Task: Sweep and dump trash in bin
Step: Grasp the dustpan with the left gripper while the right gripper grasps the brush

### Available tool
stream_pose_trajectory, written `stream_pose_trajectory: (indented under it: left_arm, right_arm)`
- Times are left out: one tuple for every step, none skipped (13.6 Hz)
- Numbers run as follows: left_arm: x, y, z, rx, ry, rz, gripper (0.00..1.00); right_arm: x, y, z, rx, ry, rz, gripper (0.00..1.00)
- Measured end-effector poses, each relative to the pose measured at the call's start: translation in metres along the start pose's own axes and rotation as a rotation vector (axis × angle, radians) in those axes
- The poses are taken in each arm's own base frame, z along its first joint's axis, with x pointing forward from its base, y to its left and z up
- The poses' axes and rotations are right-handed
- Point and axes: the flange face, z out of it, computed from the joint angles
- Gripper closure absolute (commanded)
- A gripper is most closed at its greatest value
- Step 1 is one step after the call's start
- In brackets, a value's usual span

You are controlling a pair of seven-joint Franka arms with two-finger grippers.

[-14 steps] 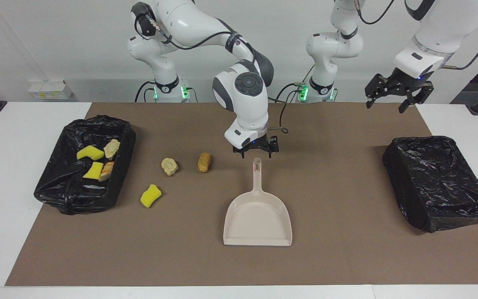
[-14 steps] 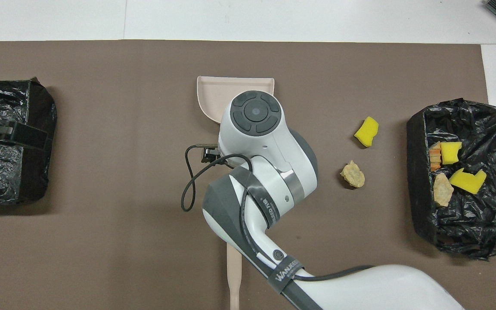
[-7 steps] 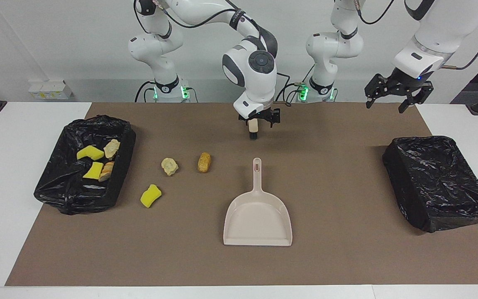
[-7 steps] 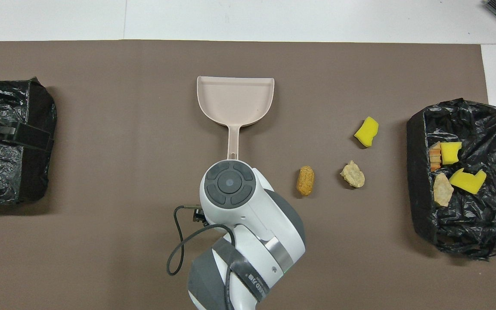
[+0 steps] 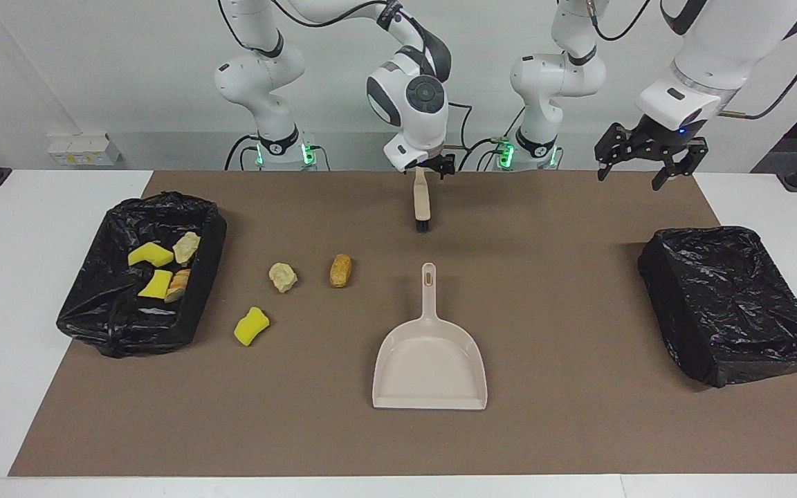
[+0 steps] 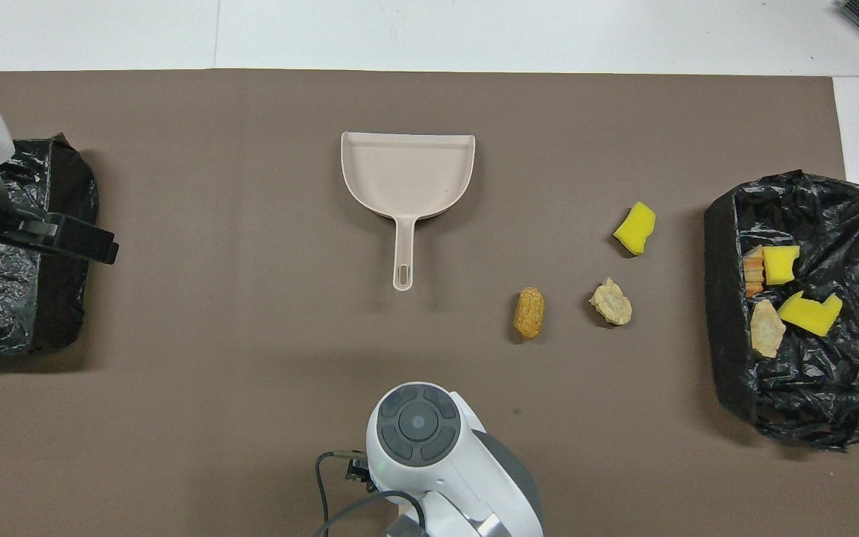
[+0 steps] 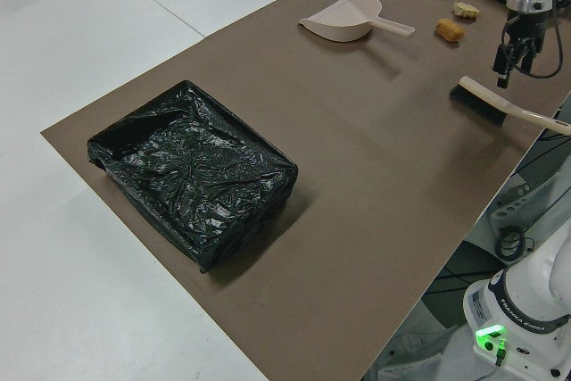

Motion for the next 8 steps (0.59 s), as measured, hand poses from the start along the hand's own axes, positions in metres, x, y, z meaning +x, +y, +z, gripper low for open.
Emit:
stream_pose_trajectory:
  left_arm:
    - [0.001,0.002,0.001,0.000,0.000,0.004,0.00]
    - [0.001,0.003,0.002,0.000,0.002,0.005,0.00]
    - [0.002,0.002,0.002,0.001,0.007,0.005,0.00]
    - [0.003,0.002,0.002,0.001,0.012,0.005,0.00]
    - [0.004,0.002,0.004,0.002,0.017,0.005,0.00]
    - [0.007,0.004,0.007,0.002,0.026,0.009,0.00]
    - [0.010,0.009,0.013,0.003,0.036,0.018,0.00]
    - [0.014,0.016,0.021,0.003,0.043,0.032,0.00]
  right_arm:
    - [-0.010,0.001,0.010,0.004,0.013,-0.013,0.00]
    - [-0.016,0.000,0.018,0.015,0.026,-0.021,0.00]
    - [-0.022,-0.002,0.026,0.029,0.031,-0.029,0.03]
    - [-0.029,-0.003,0.035,0.032,0.026,-0.039,0.09]
    - [-0.035,-0.003,0.044,0.022,0.022,-0.052,0.13]
    - [-0.039,-0.001,0.053,0.011,0.019,-0.067,0.15]
    - [-0.040,0.002,0.059,0.005,0.019,-0.075,0.19]
    - [-0.040,0.005,0.064,-0.002,0.017,-0.082,0.24]
